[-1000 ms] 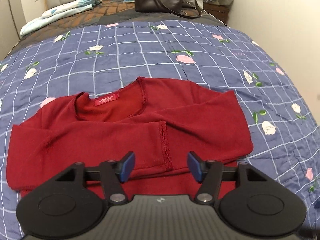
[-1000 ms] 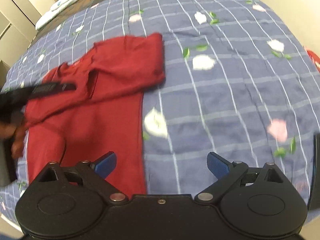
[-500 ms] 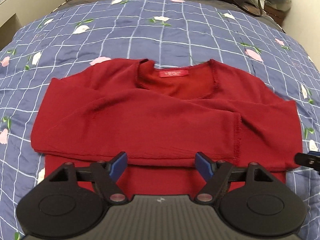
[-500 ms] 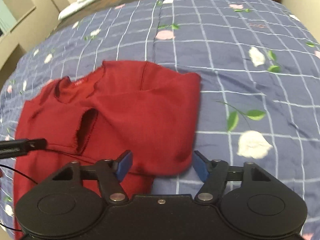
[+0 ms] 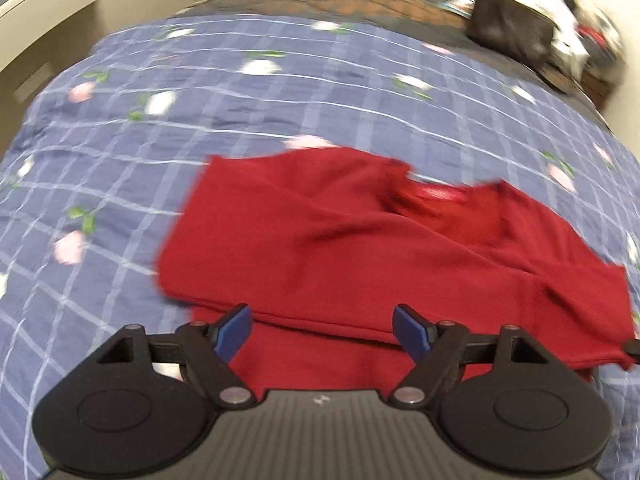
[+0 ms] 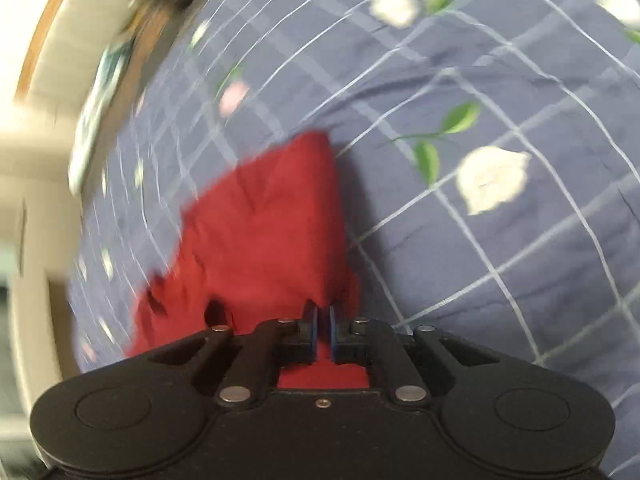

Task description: Fold small clothes

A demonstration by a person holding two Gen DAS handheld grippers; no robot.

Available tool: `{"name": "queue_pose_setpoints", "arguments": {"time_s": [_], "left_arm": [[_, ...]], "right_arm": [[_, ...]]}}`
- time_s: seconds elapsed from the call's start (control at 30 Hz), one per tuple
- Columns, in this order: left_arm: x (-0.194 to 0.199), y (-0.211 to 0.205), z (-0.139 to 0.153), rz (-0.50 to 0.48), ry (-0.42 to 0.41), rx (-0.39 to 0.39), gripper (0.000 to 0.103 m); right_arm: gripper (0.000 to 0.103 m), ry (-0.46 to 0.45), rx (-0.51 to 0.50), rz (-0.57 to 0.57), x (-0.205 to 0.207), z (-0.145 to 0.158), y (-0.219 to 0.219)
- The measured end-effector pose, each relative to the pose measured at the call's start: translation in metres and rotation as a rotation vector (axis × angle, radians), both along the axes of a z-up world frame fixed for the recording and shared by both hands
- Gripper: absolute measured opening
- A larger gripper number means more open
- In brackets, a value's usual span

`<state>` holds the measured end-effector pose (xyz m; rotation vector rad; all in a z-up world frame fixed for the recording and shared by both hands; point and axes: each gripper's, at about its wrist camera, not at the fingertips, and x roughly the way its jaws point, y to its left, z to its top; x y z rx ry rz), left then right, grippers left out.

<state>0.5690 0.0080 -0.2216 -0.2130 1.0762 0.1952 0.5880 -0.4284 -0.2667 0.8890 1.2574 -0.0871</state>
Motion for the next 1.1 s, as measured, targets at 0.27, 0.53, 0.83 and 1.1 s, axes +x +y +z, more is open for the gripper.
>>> {"name": "queue_pose_setpoints", "arguments": {"time_s": [0.27,0.53,0.83,1.1], "left_arm": [[-0.004,0.086,-0.01,0.13,0.013,0.014,0.085],[0.023,0.133,-0.039,0.091,-0.009,-0.076,0.092],[0.049,0.138,-0.059,0.029,0.082,-0.188,0.011],[0.054,0.118,-0.045,0.062,0.122,-0.018,0.008]], "right_arm": [[0.015,0.06,-0.254,0.064,-0.002,-0.009,0.01],[0.059,-0.023,-0.308,0.119,-0.011,-0.02,0.026],[0.011,-0.018,-0.299,0.069,-0.02,-0.013,0.025],[0.012,0.027,-0.328,0.04,-0.016,-0.015,0.028]]}}
